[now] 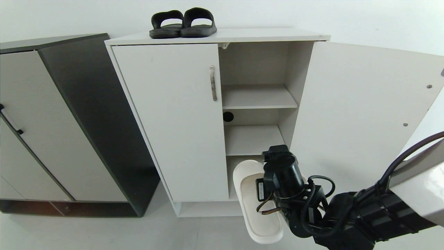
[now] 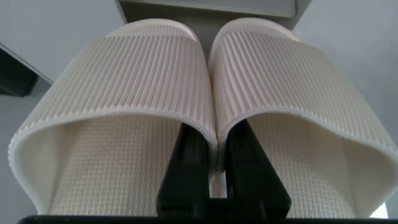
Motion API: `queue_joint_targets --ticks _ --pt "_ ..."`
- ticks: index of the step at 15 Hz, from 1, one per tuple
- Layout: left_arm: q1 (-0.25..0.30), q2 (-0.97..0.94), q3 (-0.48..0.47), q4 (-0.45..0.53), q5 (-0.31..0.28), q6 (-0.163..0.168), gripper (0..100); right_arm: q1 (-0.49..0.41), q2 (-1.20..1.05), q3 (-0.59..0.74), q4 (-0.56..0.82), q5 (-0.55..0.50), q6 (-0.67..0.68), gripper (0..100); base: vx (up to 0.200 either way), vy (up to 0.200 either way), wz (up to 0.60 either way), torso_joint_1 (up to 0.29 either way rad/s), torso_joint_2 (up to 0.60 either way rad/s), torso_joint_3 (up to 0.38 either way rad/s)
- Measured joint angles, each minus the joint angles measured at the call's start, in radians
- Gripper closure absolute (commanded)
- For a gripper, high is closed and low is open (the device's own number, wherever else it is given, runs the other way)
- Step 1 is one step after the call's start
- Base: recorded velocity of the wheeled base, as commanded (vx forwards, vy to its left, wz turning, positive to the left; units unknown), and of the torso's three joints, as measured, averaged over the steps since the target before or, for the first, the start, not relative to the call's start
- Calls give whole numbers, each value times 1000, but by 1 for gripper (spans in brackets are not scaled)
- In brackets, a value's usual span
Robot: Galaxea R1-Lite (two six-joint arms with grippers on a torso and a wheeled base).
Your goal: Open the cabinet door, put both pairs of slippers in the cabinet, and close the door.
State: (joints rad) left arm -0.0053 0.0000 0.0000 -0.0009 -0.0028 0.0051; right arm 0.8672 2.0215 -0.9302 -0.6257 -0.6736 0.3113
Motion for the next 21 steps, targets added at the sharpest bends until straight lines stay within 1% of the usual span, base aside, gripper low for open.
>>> queue_joint_targets --ticks 6,9,12,14,18,20,21 --pt "1 0 0 0 0 1 100 -27 64 -21 -19 0 4 100 0 0 0 0 0 0" --pt "0 0 0 0 0 1 100 -27 86 -29 -21 0 4 100 0 0 0 0 0 0" --pt "1 0 0 0 -1 1 100 -30 111 -31 -56 -4 5 100 0 0 0 2 4 -150" --pt "1 0 0 0 -1 1 100 -28 132 -35 -82 -24 4 100 0 0 0 0 -2 -195" --pt "0 0 0 0 -1 1 100 -28 162 -49 -203 -78 -23 100 0 0 0 0 4 -196" --pt "1 0 0 0 0 1 100 -28 165 -46 -314 -102 -68 100 0 0 0 2 2 -195" --pt "1 0 0 0 0 1 100 -28 166 -38 -349 -103 -94 100 0 0 0 7 -2 -203"
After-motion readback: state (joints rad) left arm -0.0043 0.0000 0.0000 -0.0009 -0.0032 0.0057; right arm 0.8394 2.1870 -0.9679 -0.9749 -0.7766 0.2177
